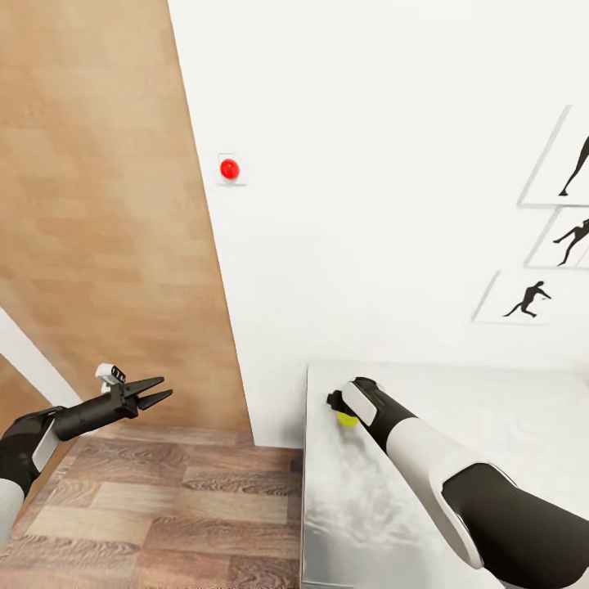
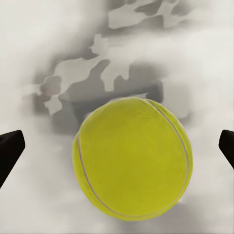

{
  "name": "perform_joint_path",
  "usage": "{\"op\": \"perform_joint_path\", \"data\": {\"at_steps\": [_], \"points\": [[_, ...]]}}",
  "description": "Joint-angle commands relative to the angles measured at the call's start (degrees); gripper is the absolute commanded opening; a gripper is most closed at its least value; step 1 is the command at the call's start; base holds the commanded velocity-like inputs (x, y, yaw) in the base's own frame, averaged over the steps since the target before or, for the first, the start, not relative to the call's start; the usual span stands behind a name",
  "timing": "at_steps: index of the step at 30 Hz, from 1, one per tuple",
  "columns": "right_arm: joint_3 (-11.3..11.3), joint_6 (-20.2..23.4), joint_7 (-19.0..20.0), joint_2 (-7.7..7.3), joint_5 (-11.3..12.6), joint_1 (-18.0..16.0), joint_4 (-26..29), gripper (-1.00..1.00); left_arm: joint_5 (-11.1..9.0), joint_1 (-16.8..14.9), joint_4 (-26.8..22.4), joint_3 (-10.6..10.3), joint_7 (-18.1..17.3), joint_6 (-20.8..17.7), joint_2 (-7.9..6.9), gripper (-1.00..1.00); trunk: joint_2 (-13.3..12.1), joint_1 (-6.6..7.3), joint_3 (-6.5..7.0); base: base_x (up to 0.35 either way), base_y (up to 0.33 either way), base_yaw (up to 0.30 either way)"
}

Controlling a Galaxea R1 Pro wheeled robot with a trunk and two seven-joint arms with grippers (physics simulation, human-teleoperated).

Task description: Put all the toys in the child's room - the three board games (two on the bed and one on the table), the two jigsaw puzzles on the table, and the tennis ball on the table - inside the toy box on the table in the child's room.

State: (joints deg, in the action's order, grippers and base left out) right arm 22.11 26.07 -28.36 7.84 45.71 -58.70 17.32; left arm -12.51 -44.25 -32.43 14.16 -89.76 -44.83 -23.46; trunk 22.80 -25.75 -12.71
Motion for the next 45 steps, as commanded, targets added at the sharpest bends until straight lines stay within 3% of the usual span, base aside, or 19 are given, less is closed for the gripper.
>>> {"op": "perform_joint_path", "data": {"at_steps": [1,23,24,45], "points": [[0.5,0.2,-0.4,-0.06,0.4,-0.1,0.1,1.00,0.1,0.0,0.0,0.0,-0.2,-0.6,-0.01,1.00,0.1,-0.03,-0.21,0.000,0.000,0.000],[0.4,0.3,-0.4,-0.37,0.5,-0.1,0.1,1.00,0.0,0.0,0.0,0.0,-0.2,-0.6,0.06,1.00,0.1,-0.03,-0.50,0.000,0.000,0.000],[0.5,0.3,-0.4,-0.37,0.5,-0.1,0.1,-1.00,0.0,0.0,0.0,0.0,-0.2,-0.6,0.07,1.00,0.1,-0.03,-0.50,0.000,0.000,0.000],[0.4,0.3,-0.4,-0.66,0.5,-0.1,0.1,-1.00,0.1,0.0,0.0,0.0,-0.2,-0.6,-0.01,1.00,0.1,-0.03,-0.42,0.000,0.000,0.000]]}}
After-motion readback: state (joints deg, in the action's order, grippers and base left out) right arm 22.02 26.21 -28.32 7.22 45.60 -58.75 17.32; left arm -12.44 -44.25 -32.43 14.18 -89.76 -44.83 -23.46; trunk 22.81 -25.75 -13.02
